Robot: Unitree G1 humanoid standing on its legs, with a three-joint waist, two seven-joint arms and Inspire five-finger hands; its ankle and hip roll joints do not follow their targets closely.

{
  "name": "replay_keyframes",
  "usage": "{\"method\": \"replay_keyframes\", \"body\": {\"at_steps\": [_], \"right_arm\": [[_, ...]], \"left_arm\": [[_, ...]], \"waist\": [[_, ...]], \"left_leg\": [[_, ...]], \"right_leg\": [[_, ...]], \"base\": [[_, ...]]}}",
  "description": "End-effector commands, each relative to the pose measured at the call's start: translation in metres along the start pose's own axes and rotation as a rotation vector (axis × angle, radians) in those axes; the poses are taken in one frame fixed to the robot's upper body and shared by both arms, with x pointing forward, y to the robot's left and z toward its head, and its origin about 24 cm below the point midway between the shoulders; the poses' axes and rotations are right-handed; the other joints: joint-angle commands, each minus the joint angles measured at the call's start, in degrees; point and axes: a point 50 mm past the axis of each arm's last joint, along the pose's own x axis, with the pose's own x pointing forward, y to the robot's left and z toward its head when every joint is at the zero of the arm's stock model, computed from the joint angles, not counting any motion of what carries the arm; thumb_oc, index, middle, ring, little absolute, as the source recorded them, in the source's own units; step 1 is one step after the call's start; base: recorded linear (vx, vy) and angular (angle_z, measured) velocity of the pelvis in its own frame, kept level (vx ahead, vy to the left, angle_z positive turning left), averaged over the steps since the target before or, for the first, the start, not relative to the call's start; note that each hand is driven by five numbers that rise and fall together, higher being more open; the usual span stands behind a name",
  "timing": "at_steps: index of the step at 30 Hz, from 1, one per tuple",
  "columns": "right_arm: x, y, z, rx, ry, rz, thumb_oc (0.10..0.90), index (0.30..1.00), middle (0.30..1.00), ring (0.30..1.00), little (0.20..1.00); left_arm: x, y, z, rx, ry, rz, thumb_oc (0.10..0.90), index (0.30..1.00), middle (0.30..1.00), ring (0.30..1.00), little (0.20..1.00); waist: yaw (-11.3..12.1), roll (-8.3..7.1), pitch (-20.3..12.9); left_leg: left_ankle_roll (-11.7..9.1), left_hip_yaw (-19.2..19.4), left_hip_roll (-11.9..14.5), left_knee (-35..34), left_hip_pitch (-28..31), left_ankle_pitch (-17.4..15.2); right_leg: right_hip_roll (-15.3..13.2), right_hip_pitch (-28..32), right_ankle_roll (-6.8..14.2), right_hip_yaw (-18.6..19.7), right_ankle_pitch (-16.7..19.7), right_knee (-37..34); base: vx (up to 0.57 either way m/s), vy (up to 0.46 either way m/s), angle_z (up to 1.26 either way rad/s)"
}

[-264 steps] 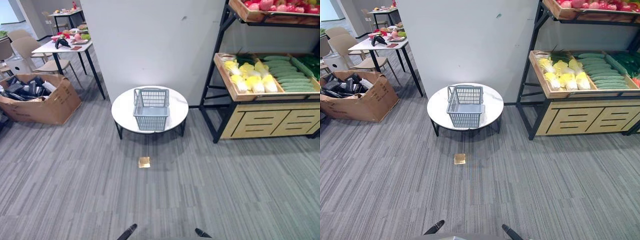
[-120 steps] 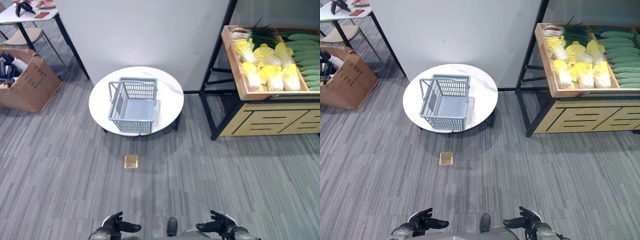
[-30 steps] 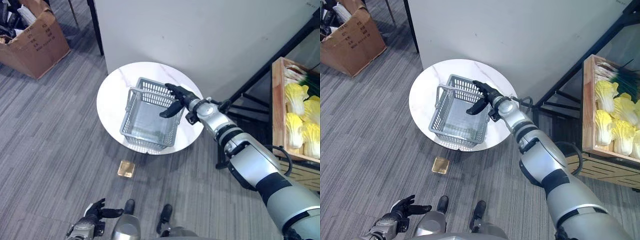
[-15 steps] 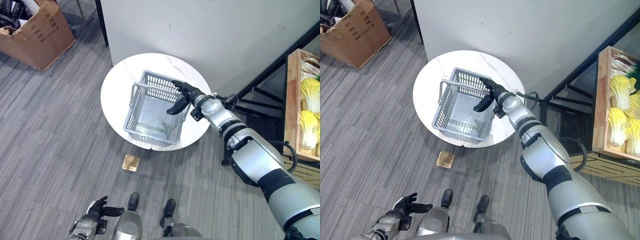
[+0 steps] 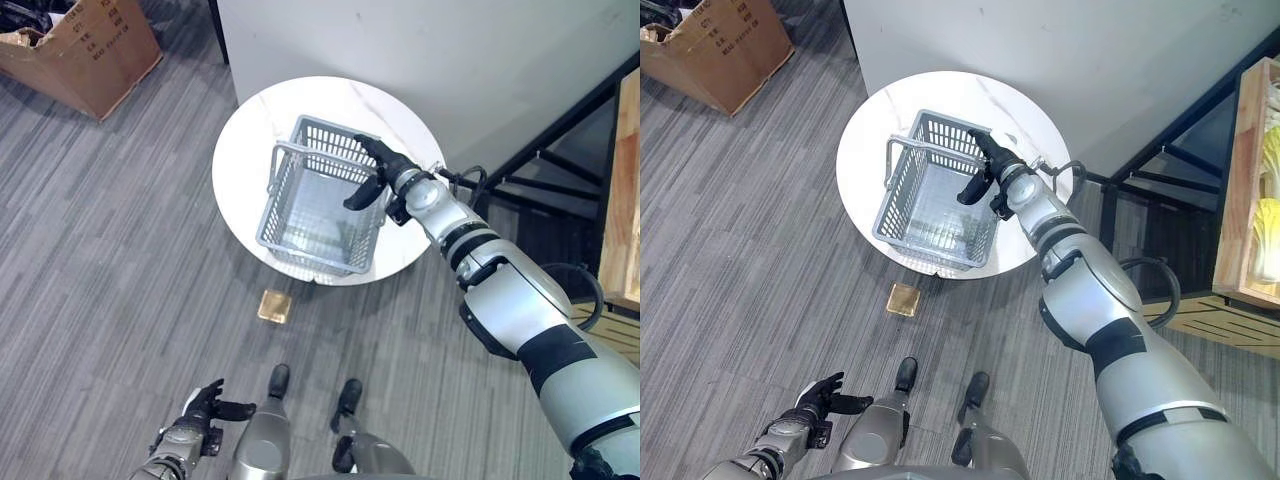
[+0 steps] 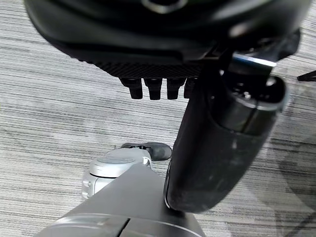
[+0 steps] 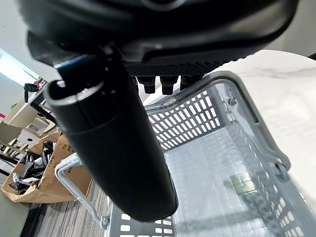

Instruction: Get the vegetables into the basket

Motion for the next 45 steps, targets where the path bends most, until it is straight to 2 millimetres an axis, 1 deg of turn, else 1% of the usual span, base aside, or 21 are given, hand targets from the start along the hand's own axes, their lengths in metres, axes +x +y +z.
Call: {"method": "replay_keyframes", "body": {"at_steps": [1, 2, 4, 6, 11, 12, 18, 21, 23, 24, 25, 26, 27, 28, 29, 30, 37, 38, 40, 41, 45], "right_arm": [[0.002, -0.016, 0.027, -0.094, -0.041, -0.035, 0.900, 1.000, 1.000, 1.000, 1.000], [0.002, -0.015, 0.028, -0.104, -0.045, -0.031, 0.900, 1.000, 1.000, 1.000, 1.000], [0.004, 0.000, 0.036, -0.281, -0.067, 0.020, 0.900, 1.000, 1.000, 1.000, 1.000], [0.004, 0.000, 0.037, -0.301, -0.068, 0.018, 0.900, 1.000, 1.000, 1.000, 1.000], [0.004, 0.015, 0.037, -0.369, -0.074, 0.049, 0.900, 1.000, 1.000, 1.000, 1.000], [0.004, 0.017, 0.039, -0.389, -0.081, 0.059, 0.400, 0.300, 0.300, 0.300, 0.300], [0.004, 0.024, 0.036, -0.366, -0.079, 0.071, 0.400, 0.300, 0.300, 0.300, 0.300], [0.003, 0.028, 0.028, -0.340, -0.065, 0.084, 0.400, 0.300, 0.300, 0.300, 0.300], [0.003, 0.029, 0.020, -0.315, -0.045, 0.085, 0.400, 0.300, 0.300, 0.300, 0.300], [0.002, 0.033, 0.010, -0.318, -0.021, 0.105, 0.400, 0.300, 0.300, 0.300, 0.300], [0.002, 0.033, 0.010, -0.318, -0.021, 0.105, 0.400, 0.300, 0.300, 0.300, 0.300], [0.000, 0.035, -0.007, -0.301, 0.027, 0.120, 0.400, 0.300, 0.300, 0.300, 0.300], [0.000, 0.035, -0.007, -0.301, 0.028, 0.120, 0.400, 0.300, 0.300, 0.300, 0.300], [-0.002, 0.036, -0.021, -0.290, 0.063, 0.131, 0.400, 0.300, 0.300, 0.300, 0.300], [-0.002, 0.036, -0.021, -0.290, 0.063, 0.131, 0.400, 0.300, 0.300, 0.300, 0.300], [-0.005, 0.039, -0.033, -0.283, 0.088, 0.154, 0.400, 0.300, 0.300, 0.300, 0.300], [-0.011, 0.045, -0.048, -0.304, 0.079, 0.206, 0.400, 0.300, 0.300, 0.300, 0.300], [-0.014, 0.051, -0.057, -0.240, 0.090, 0.223, 0.400, 0.300, 0.300, 0.300, 0.300], [-0.017, 0.054, -0.064, -0.191, 0.104, 0.232, 0.400, 0.300, 0.300, 0.300, 0.300], [-0.022, 0.061, -0.078, -0.108, 0.136, 0.258, 0.400, 0.300, 0.300, 0.300, 0.300], [-0.026, 0.060, -0.086, -0.061, 0.147, 0.269, 0.400, 0.300, 0.300, 0.300, 0.300]], "left_arm": [[-0.001, -0.012, -0.009, 0.054, 0.047, -0.035, 0.900, 1.000, 1.000, 1.000, 1.000], [-0.001, -0.011, -0.011, 0.053, 0.051, -0.031, 0.900, 1.000, 1.000, 1.000, 1.000], [-0.001, -0.009, -0.013, 0.060, 0.061, -0.024, 0.900, 1.000, 1.000, 1.000, 1.000], [-0.001, -0.008, -0.013, 0.061, 0.061, -0.023, 0.900, 1.000, 1.000, 1.000, 1.000], [-0.001, -0.007, -0.009, 0.066, 0.052, -0.016, 0.900, 1.000, 1.000, 1.000, 1.000], [0.000, -0.006, -0.007, 0.067, 0.045, -0.011, 0.900, 1.000, 1.000, 1.000, 1.000], [0.000, -0.004, -0.007, 0.067, 0.045, 0.002, 0.900, 1.000, 1.000, 1.000, 1.000], [-0.001, -0.003, -0.012, 0.067, 0.059, 0.003, 0.900, 1.000, 1.000, 1.000, 1.000], [-0.001, -0.004, -0.012, 0.069, 0.062, 0.001, 0.900, 1.000, 1.000, 1.000, 1.000], [-0.002, -0.004, -0.015, 0.078, 0.073, -0.002, 0.900, 1.000, 1.000, 1.000, 1.000], [-0.002, -0.004, -0.015, 0.078, 0.073, -0.002, 0.900, 1.000, 1.000, 1.000, 1.000], [-0.002, -0.005, -0.018, 0.087, 0.084, -0.012, 0.900, 1.000, 1.000, 1.000, 1.000], [-0.002, -0.005, -0.018, 0.087, 0.084, -0.012, 0.900, 1.000, 1.000, 1.000, 1.000], [-0.003, -0.005, -0.021, 0.092, 0.092, -0.018, 0.900, 1.000, 1.000, 1.000, 1.000], [-0.003, -0.005, -0.021, 0.092, 0.093, -0.018, 0.900, 1.000, 1.000, 1.000, 1.000], [-0.004, -0.005, -0.025, 0.106, 0.107, -0.027, 0.900, 1.000, 1.000, 1.000, 1.000], [-0.010, -0.006, -0.048, 0.116, 0.186, -0.047, 0.900, 1.000, 1.000, 1.000, 1.000], [-0.014, -0.008, -0.060, 0.106, 0.224, -0.054, 0.900, 1.000, 1.000, 1.000, 1.000], [-0.015, -0.009, -0.063, 0.100, 0.236, -0.056, 0.900, 1.000, 1.000, 1.000, 1.000], [-0.017, -0.012, -0.070, 0.094, 0.258, -0.062, 0.900, 1.000, 1.000, 1.000, 1.000], [-0.019, -0.017, -0.074, 0.101, 0.273, -0.086, 0.900, 1.000, 1.000, 1.000, 1.000]], "waist": [[1.89, 0.05, 1.47], [1.88, -0.05, 1.52], [2.09, -0.67, 1.87], [2.09, -0.77, 1.90], [2.59, -1.24, 2.74], [2.67, -1.47, 2.93], [2.86, -1.71, 3.46], [2.83, -1.62, 3.30], [2.76, -1.57, 3.27], [2.56, -1.49, 3.04], [2.57, -1.49, 3.06], [2.42, -1.22, 2.63], [2.43, -1.22, 2.65], [2.35, -1.00, 1.90], [2.37, -0.99, 1.92], [2.08, -0.70, 0.58], [0.63, -0.25, -3.34], [-0.26, -0.03, -4.92], [-0.66, 0.32, -5.60], [-1.58, 0.97, -6.91], [-3.24, 1.98, -8.66]], "left_leg": [[1.06, -2.22, -1.98, -6.49, 2.58, 0.47], [1.06, -2.23, -1.98, -6.49, 2.55, 0.45], [1.01, -2.41, -1.86, -6.49, 2.45, 0.46], [1.01, -2.53, -1.88, -6.49, 2.42, 0.48], [1.03, -2.84, -1.85, -6.49, 2.78, 0.39], [1.03, -2.86, -1.83, -6.49, 2.71, 0.42], [1.10, -2.78, -1.86, -6.49, 2.95, 0.42], [1.23, -2.52, -1.98, -6.05, 3.29, 0.05], [1.31, -2.40, -2.03, -5.52, 3.43, -0.29], [1.43, -2.21, -2.04, -4.91, 3.76, -0.86], [1.43, -2.20, -2.04, -4.89, 3.77, -0.88], [1.64, -1.93, -2.11, -3.90, 4.36, -1.66], [1.64, -1.92, -2.11, -3.88, 4.39, -1.68], [1.76, -1.67, -2.11, -3.57, 5.25, -2.20], [1.76, -1.66, -2.11, -3.58, 5.30, -2.21], [1.82, -1.10, -2.06, -3.60, 7.13, -2.70], [1.90, 1.04, -1.80, -4.06, 12.60, -3.97], [1.93, 2.01, -1.65, -4.48, 14.59, -4.25], [1.99, 2.48, -1.60, -4.73, 15.52, -4.40], [2.02, 3.24, -1.53, -5.44, 17.13, -4.39], [1.93, 4.00, -1.52, -6.49, 18.72, -4.22]], "right_leg": [[-0.16, 2.62, 3.30, 1.58, -3.14, -0.06], [-0.15, 2.61, 3.32, 1.58, -3.15, -0.06], [-0.09, 2.60, 3.27, 1.74, -3.13, -0.06], [-0.10, 2.61, 3.27, 1.67, -3.15, -0.06], [-0.01, 3.06, 3.25, 1.31, -3.28, -0.06], [0.00, 2.99, 3.23, 1.30, -3.23, -0.06], [-0.06, 3.16, 3.16, 1.48, -3.12, -0.06], [-0.12, 3.49, 3.17, 1.68, -3.14, -0.06], [-0.19, 3.84, 3.15, 1.74, -3.17, -0.06], [-0.25, 4.35, 3.11, 1.75, -3.26, -0.06], [-0.25, 4.37, 3.11, 1.76, -3.26, -0.06], [-0.39, 5.33, 3.07, 1.96, -3.47, -0.06], [-0.39, 5.36, 3.07, 1.97, -3.47, -0.06], [-0.48, 6.23, 3.00, 2.11, -3.73, -0.06], [-0.48, 6.27, 3.00, 2.13, -3.74, -0.06], [-0.62, 7.85, 2.97, 2.50, -4.08, -0.06], [-0.59, 11.87, 3.00, 3.73, -4.83, -0.06], [-0.55, 13.03, 3.07, 4.35, -5.06, -0.06], [-0.56, 13.62, 3.06, 4.59, -5.23, -0.03], [-0.55, 14.42, 3.10, 4.94, -5.52, 0.33], [-0.44, 15.20, 3.11, 5.47, -5.82, 0.53]], "base": [[0.01, 0.004, 0.04], [0.00, 0.004, 0.05], [0.00, 0.003, 0.05], [0.00, 0.000, 0.00], [-0.01, 0.000, 0.01], [0.00, 0.000, 0.00], [-0.02, 0.004, 0.00], [0.00, 0.000, 0.00], [-0.02, -0.006, 0.00], [0.00, 0.000, 0.00], [-0.05, -0.030, 0.00], [-0.04, -0.023, -0.01], [-0.04, -0.037, -0.03], [-0.01, -0.014, -0.10], [-0.04, -0.041, -0.12], [-0.03, -0.027, -0.16], [-0.01, -0.018, -0.18], [-0.02, 0.001, -0.27], [-0.03, -0.005, -0.32], [-0.06, -0.020, -0.26], [-0.07, -0.023, -0.17]]}}
